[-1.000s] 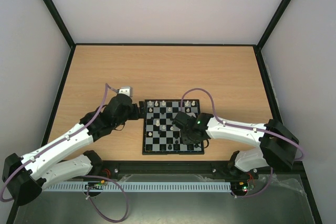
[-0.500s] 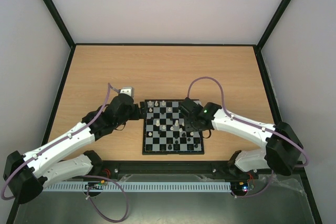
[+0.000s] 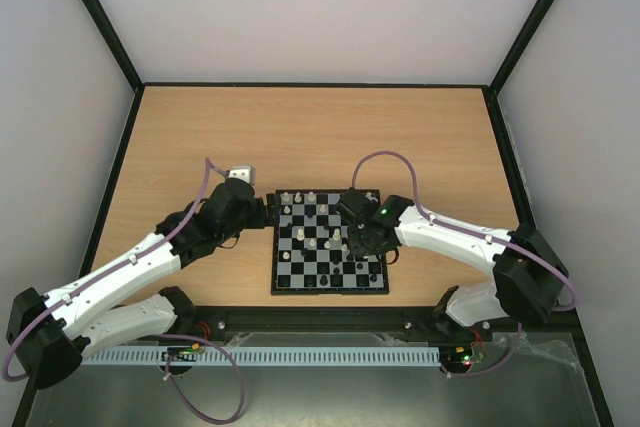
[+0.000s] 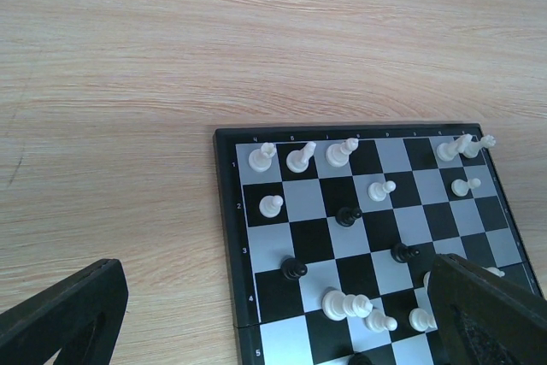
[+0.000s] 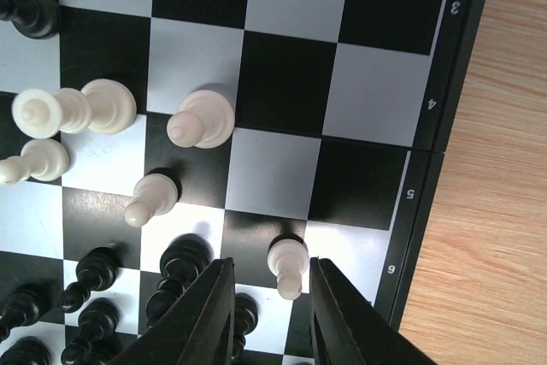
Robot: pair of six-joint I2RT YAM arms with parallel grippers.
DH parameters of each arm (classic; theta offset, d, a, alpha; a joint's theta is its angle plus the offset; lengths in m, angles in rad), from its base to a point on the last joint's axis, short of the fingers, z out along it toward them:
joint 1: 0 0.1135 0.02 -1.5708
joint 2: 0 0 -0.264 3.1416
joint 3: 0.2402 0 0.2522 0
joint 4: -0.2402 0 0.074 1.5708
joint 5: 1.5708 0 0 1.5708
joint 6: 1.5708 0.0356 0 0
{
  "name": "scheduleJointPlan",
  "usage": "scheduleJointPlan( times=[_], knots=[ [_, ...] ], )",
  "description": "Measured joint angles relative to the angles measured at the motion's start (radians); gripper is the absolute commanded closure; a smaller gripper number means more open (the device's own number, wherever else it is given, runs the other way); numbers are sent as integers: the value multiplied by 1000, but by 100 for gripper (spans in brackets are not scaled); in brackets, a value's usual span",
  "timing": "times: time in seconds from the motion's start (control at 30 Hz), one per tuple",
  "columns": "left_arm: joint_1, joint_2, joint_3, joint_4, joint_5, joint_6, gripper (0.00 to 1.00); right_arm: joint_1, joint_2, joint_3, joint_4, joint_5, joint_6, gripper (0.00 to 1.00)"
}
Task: Set up the chess pieces on the board
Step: Pick up the chess piece from the chessboard.
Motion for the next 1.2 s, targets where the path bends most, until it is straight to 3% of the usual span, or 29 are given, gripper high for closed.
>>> scheduleJointPlan(
  times=[0.3,0.7,0.9,1.2],
  knots=[
    [0,0,0,0,0,0,1,0,13,-30,6,-18,7,76],
    [2,1,0,3,0,1,1,0,50,-48,14,-33,10,91],
    [10,1,0,4,0,3,1,-4,49,-42,12,-22,11,94],
    [33,-2,0,4,0,18,1,-159,60,117,6,21,-50,95]
  ],
)
